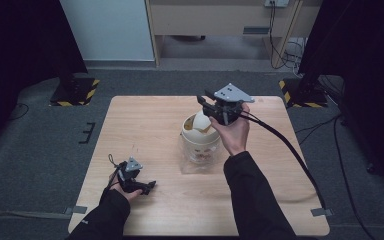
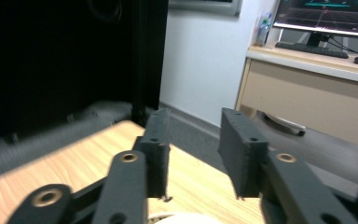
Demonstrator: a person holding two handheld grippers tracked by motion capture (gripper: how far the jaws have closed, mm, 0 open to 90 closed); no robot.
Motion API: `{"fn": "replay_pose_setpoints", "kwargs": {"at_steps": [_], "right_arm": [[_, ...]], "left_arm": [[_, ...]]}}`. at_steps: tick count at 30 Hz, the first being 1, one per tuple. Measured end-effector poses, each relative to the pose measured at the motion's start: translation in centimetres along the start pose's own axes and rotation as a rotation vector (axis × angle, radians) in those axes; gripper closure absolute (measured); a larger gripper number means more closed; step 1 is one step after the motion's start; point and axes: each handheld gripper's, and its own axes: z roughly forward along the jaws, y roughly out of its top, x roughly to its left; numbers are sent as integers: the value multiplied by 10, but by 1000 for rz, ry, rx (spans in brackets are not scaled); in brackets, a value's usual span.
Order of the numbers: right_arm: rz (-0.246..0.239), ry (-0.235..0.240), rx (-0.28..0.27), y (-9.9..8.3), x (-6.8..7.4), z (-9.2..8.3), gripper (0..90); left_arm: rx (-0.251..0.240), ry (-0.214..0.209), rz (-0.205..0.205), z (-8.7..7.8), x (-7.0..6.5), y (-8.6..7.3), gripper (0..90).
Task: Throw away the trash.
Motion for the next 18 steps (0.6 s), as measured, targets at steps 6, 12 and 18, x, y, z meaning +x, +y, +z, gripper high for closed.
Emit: {"fn": "replay_pose_setpoints", "kwargs": {"at_steps": [6,12,18], "right_arm": [[64,-27,-40,-10,-21,-35,444],[137,-60,-20,-41,-43,-70,321],[187,-79,58,-87,-55,-96,250]], "left_arm": [[1,-1,2,0,0,0,80],[2,4,28,3,-3,-1,39],[-9,-2,25,3,-2,-2,28]]}}
